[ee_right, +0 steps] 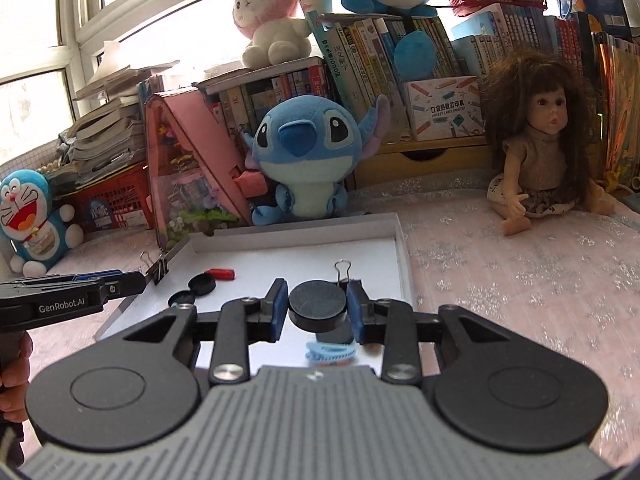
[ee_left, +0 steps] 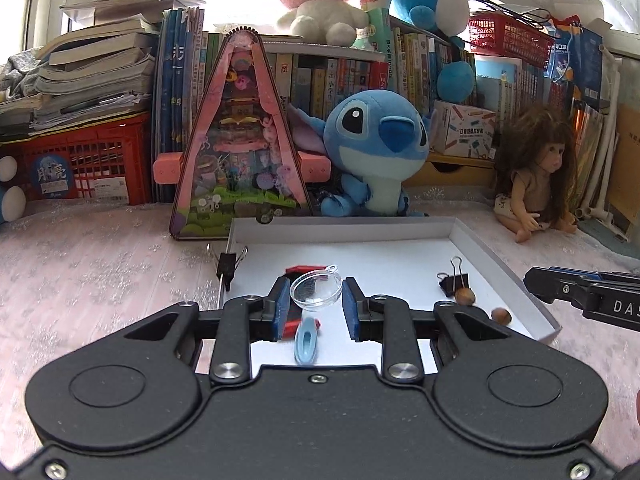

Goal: Organize rigid objects
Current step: 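Carry the clear ring and black disc with both tools over the tray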

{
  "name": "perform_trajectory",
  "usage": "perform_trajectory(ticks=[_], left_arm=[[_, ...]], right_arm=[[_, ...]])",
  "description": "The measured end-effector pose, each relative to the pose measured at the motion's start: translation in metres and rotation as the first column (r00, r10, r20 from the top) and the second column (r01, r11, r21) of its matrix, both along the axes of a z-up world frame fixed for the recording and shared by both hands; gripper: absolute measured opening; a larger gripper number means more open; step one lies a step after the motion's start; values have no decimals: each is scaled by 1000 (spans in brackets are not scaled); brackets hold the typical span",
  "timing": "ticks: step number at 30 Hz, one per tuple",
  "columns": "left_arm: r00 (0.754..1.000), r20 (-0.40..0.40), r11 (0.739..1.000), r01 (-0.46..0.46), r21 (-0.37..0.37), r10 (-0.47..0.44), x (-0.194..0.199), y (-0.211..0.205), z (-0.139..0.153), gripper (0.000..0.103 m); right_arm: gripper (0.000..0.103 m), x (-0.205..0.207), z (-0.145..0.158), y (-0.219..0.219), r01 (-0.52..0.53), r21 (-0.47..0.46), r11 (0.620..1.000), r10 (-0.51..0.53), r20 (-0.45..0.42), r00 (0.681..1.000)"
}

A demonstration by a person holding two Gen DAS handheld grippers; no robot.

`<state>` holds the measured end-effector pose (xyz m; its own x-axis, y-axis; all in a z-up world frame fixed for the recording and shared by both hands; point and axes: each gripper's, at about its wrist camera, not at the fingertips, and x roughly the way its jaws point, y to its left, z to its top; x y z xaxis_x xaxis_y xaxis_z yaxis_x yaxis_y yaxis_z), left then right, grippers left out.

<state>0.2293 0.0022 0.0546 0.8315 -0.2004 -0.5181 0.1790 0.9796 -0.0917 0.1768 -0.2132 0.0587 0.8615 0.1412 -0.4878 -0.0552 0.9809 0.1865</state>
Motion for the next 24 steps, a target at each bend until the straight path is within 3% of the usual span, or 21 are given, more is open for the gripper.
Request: perform_trajectory(ticks=[3, 10, 16, 24], left_arm=[[998, -39, 998, 56, -8, -56, 26, 2, 6, 27], [995, -93, 1000, 25, -7, -26, 85, 3, 8, 27], [991, -125, 998, 55, 16, -52, 126, -5, -7, 27], [989, -148, 999, 12, 42, -6, 144, -9, -40, 27]], right_arm=[[37, 19, 4, -6, -6, 13, 1000, 7, -19, 1000], [37, 73, 4, -24, -12, 114, 993, 21, -79, 997], [37, 109, -3, -31, -2, 175, 985, 23, -119, 993], [37, 135, -29, -29, 27, 173, 985, -1, -150, 989]])
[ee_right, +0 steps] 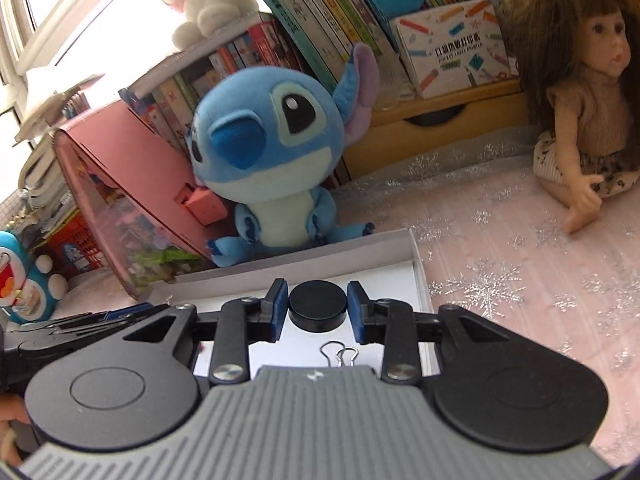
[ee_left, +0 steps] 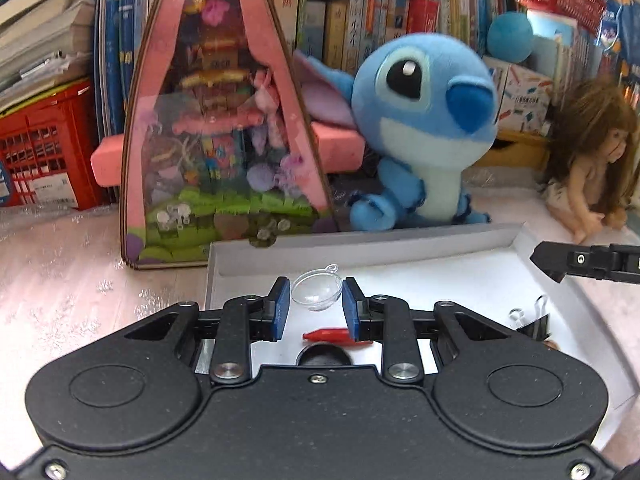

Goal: Organize rigid objects
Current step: 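Carry the clear ring and black disc with both tools over the tray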

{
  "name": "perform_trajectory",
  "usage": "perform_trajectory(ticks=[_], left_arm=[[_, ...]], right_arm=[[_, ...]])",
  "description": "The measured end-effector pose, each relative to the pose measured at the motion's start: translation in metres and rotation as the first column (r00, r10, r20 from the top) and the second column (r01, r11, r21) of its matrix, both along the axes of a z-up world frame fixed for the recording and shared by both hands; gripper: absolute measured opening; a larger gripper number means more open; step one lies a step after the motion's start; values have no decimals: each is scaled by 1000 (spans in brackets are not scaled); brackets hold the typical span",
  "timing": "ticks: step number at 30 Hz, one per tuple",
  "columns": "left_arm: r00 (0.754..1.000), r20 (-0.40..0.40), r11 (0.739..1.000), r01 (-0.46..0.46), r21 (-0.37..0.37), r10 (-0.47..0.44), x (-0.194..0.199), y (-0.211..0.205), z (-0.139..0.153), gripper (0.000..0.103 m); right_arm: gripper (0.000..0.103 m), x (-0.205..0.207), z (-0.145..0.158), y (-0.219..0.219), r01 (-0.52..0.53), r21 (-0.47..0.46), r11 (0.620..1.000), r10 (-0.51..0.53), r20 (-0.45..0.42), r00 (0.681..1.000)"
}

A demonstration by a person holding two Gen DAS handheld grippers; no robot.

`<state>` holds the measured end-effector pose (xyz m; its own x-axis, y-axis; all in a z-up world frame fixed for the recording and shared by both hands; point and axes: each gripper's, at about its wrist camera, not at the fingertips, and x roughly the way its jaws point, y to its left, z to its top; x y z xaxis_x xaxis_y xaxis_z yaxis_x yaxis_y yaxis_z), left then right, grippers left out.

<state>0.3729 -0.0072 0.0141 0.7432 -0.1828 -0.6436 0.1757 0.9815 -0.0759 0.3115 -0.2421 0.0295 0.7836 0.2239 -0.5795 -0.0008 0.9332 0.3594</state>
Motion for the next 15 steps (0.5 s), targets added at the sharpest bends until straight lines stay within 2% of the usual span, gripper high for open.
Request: perform_trajectory(ticks=[5, 8, 15], left_arm=[[1000, 23, 998, 20, 52, -21, -1, -8, -9, 27], [999, 33, 999, 36, 34, -37, -2, -10, -9, 27], [998, 25, 996, 50, 67, -52, -2, -19, -13, 27]], right_arm=[[37, 5, -15, 7, 22, -53, 998, -21, 9, 1000], [37, 6, -18, 11, 23, -87, 996, -22, 17, 1000], [37, 9, -20, 15, 11, -107, 994, -12, -5, 1000]])
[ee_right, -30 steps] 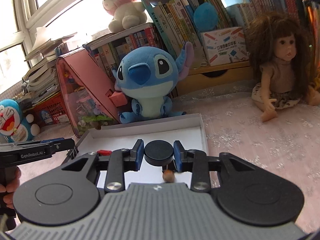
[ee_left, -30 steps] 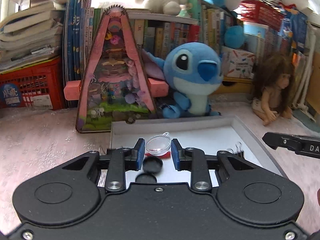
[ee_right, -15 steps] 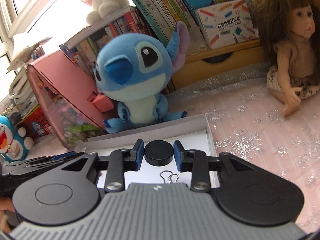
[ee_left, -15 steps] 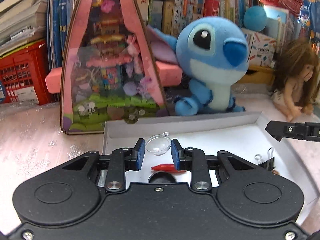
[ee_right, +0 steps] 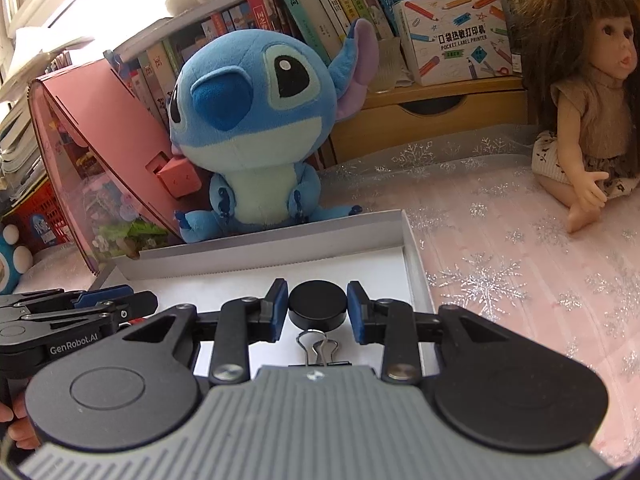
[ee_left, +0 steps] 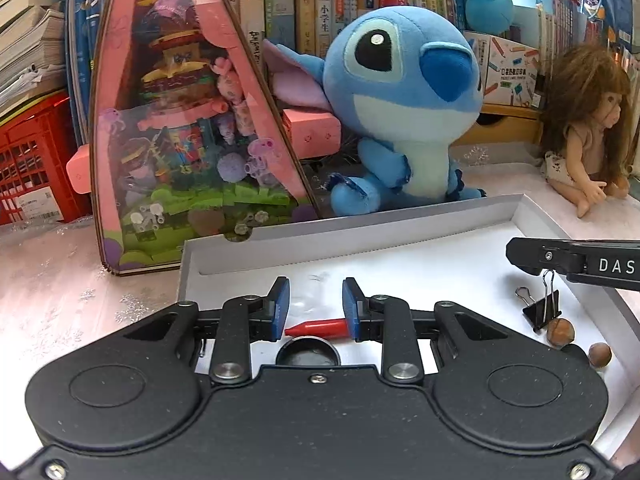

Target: Organize rigid objects

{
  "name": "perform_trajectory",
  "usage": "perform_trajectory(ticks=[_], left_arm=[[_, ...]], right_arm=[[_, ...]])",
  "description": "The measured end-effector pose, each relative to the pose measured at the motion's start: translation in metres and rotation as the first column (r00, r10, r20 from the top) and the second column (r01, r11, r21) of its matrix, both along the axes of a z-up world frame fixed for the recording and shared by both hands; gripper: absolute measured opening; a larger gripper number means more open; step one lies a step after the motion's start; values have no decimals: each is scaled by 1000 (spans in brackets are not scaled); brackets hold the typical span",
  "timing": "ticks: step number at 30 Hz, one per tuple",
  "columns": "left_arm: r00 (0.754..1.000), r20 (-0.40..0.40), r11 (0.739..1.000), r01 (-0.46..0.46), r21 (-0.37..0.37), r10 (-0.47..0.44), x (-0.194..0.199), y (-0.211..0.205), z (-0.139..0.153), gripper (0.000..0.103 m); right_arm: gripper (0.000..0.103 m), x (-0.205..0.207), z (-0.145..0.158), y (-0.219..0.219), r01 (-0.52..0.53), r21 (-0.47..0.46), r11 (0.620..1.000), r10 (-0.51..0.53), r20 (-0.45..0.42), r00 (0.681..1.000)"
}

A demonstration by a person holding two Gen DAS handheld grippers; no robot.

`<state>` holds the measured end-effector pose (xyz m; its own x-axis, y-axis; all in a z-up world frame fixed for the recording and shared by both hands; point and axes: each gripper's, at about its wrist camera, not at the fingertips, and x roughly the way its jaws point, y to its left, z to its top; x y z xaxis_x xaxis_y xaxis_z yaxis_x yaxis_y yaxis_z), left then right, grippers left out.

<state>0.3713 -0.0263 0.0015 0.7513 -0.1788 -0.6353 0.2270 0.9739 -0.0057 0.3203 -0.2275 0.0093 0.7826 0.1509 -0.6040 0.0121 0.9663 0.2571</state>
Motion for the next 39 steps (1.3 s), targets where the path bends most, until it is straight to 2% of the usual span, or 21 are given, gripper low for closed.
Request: perform_trajectory(ticks=[13, 22, 24, 25, 27, 29, 34, 39], left_arm=[[1000, -6, 1000, 4, 24, -4, 2, -3, -2, 27], [1000, -3, 999, 8, 37, -8, 1, -5, -3, 31], [1000, 0, 999, 9, 40, -9, 1, -6, -2, 37], [1000, 2, 999, 11, 42, -11, 0, -6, -2, 39], [1000, 1, 999, 12, 48, -12, -1, -6, -1, 45], [1000, -5, 999, 3, 47, -3, -2, -5, 1, 51], [1000, 0, 1000, -9, 12, 9, -12, 0, 9, 64], [999, 36, 1000, -3, 29, 2, -29, -1, 21, 74]], right_arm=[[38, 2, -2, 2, -11, -4, 1000, 11, -17, 1000], [40, 1, -2, 1, -9, 5, 1000, 9, -14, 1000], [47, 1, -2, 1, -7, 6, 1000, 8, -12, 1000], [56, 1, -2, 1, -5, 8, 1000, 5, -10, 1000], [59, -1, -1, 0, -1, 14, 1000, 1, -1, 1000], [68, -4, 1, -2, 17, 16, 1000, -17, 10, 1000], [81, -15, 6, -7, 40, 52, 998, -42, 40, 998], [86, -27, 16, -4, 37, 29, 999, -39, 69, 997]])
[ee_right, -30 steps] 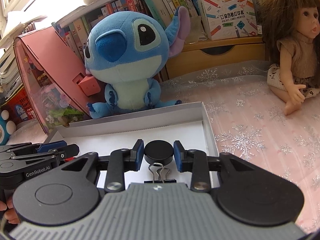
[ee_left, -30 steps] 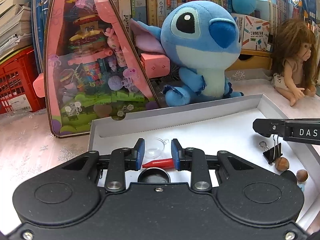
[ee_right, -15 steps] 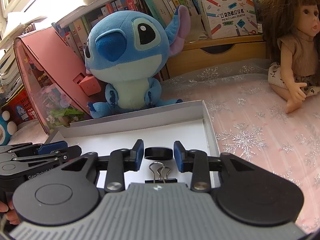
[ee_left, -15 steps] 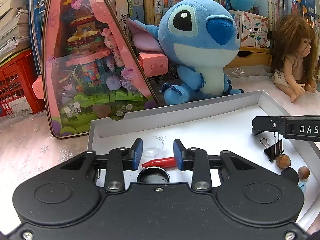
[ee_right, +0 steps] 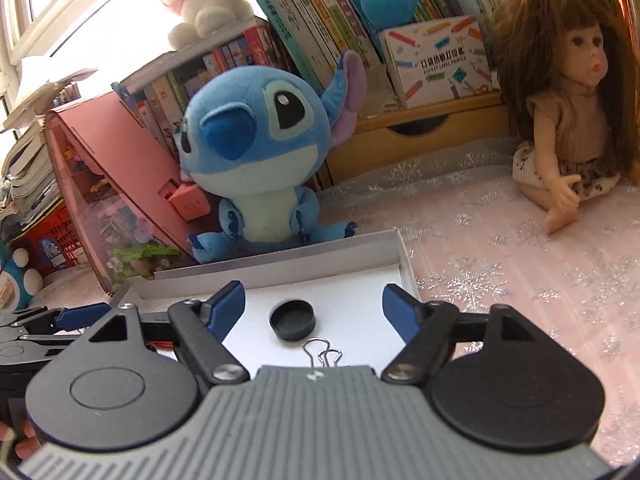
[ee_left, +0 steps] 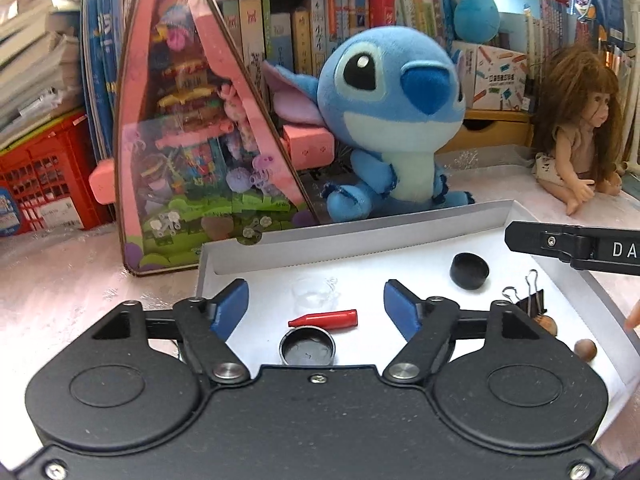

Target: Organize rigid objects

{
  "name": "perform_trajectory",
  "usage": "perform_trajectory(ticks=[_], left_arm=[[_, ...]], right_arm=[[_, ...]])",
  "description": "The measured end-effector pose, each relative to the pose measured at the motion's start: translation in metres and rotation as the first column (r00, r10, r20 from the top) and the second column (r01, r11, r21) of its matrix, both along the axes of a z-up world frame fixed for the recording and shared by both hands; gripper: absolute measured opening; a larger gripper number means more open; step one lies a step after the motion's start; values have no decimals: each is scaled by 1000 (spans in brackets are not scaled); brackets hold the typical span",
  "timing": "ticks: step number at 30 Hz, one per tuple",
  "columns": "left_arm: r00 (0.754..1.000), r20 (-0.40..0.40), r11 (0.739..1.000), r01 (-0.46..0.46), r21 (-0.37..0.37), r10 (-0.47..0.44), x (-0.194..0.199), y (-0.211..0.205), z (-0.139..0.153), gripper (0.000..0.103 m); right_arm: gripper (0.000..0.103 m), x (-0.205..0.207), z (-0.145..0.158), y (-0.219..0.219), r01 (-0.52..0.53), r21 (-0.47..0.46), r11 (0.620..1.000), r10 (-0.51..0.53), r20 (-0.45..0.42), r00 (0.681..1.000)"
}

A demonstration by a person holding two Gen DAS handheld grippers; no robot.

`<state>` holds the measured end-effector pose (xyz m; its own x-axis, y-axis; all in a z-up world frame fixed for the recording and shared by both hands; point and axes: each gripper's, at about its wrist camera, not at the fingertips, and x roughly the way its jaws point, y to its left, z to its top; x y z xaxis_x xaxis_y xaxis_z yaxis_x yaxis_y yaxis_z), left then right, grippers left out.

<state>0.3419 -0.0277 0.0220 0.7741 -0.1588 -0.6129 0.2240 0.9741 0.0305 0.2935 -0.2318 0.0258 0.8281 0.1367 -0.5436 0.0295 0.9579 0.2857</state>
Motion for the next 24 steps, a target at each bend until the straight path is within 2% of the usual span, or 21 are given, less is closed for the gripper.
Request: perform_trajectory(ticks=[10, 15, 20, 24], left_arm=[[1000, 22, 1000, 16, -13, -16, -39, -1, 18, 77], [1000, 17, 1000, 11, -21, -11, -62, 0, 23, 78], [1000, 24, 998, 6, -62, -4, -89, 6, 22, 79], [999, 11, 996, -30, -88, 31, -111, 12, 18, 79]], right_arm=[[90, -35, 17, 10, -12, -68, 998, 14, 31, 999], [93, -55, 24, 12, 2, -61, 998, 1, 37, 999], [94, -74, 26, 14, -1, -44, 999, 3, 31, 1000], [95, -90, 25, 21, -18, -75, 997, 20, 24, 1000]])
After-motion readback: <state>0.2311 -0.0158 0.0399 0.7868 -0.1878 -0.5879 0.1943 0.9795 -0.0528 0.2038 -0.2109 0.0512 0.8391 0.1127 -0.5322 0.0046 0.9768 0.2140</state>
